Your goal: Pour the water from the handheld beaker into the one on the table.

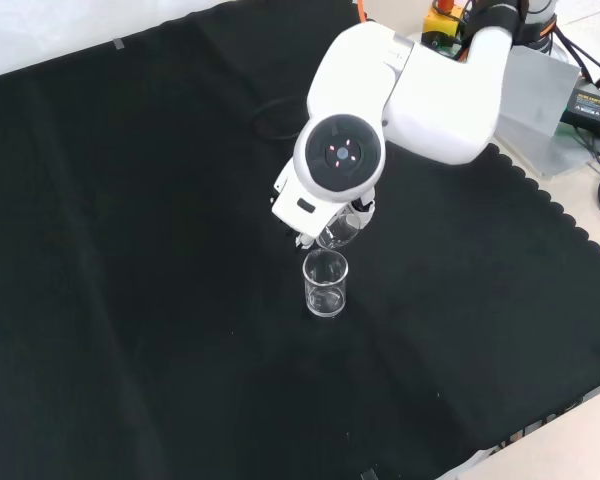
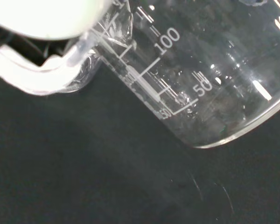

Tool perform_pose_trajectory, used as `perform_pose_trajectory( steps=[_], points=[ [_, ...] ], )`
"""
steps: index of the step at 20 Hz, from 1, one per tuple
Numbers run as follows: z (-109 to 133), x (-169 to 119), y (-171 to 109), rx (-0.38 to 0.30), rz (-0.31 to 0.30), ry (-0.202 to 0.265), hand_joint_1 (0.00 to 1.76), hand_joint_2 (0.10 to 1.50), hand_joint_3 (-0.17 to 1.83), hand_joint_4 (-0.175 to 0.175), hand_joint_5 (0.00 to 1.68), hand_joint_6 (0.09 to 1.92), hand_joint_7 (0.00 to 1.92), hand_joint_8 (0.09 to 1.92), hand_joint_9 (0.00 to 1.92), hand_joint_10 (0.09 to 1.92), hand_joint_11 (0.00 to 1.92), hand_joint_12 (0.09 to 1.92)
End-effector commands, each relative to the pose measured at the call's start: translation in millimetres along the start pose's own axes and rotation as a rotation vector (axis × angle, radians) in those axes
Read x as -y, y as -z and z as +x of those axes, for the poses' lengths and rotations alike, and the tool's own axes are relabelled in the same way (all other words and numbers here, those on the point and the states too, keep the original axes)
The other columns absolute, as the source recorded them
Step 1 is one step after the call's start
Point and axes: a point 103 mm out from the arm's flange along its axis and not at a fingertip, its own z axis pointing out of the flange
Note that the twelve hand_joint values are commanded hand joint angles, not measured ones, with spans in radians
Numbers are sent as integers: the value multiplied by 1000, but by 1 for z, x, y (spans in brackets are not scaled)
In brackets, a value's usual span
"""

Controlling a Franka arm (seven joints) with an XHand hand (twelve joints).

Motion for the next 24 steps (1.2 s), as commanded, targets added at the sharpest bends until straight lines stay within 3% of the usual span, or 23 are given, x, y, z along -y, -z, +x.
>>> perform_pose_trajectory(
  steps=[1, 2, 6, 15, 24],
  points=[
    [-20, 10, -3, -187, -211, 36, 1185, 549, 708, 123, 1598, 87, 1874, 87, 1892, 87, 1634, 571],
    [-25, 12, -4, -217, -263, 40, 1185, 549, 708, 124, 1598, 87, 1874, 87, 1892, 87, 1634, 571],
    [-38, 17, -9, -283, -348, 43, 1185, 550, 707, 125, 1598, 87, 1874, 87, 1892, 87, 1634, 571],
    [-63, 15, -38, -419, -489, 43, 1185, 551, 706, 128, 1598, 87, 1874, 87, 1893, 87, 1634, 571],
    [-86, 1, -72, -544, -522, 56, 1184, 551, 706, 130, 1598, 87, 1875, 87, 1895, 87, 1632, 570]
  ],
)
